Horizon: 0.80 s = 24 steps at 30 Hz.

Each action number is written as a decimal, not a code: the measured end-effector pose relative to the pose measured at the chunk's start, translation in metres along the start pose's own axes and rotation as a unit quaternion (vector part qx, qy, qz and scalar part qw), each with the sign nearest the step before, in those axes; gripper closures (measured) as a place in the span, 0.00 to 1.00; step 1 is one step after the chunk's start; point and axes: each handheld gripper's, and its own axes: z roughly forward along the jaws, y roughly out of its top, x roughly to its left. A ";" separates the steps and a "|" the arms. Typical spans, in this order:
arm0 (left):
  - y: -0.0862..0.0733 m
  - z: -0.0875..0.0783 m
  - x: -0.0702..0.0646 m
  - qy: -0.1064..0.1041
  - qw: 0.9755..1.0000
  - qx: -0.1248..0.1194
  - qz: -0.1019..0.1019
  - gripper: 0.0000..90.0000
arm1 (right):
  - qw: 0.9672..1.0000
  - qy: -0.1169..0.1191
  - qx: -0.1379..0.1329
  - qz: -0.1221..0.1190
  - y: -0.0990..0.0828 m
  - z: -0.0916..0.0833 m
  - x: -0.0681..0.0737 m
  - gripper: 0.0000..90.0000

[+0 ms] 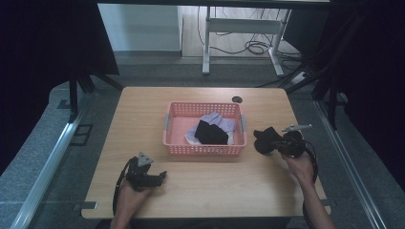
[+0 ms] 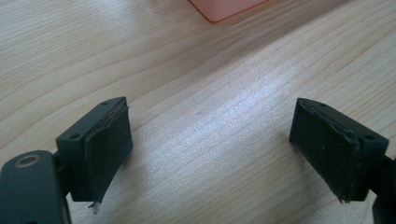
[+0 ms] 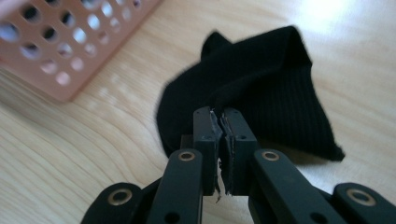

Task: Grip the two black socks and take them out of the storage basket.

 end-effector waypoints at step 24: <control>0.000 0.000 0.000 0.000 1.000 -0.001 -0.003 0.14 | 0.999 -0.003 -0.033 -0.012 0.034 -0.045 0.004 0.71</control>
